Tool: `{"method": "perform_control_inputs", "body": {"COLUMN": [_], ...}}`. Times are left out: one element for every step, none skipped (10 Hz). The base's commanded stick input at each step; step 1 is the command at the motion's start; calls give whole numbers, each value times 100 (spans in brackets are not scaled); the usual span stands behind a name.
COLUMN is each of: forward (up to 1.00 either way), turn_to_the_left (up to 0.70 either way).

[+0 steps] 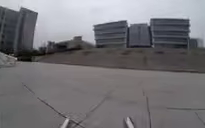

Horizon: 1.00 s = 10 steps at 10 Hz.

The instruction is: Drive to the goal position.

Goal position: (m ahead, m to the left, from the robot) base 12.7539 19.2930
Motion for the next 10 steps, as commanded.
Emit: {"method": "perform_control_inputs", "body": {"forward": [100,100,100,100,100,100,100,100,100,100], "turn_to_the_left": [0,0,0,0,0,0,0,0,0,0]}}
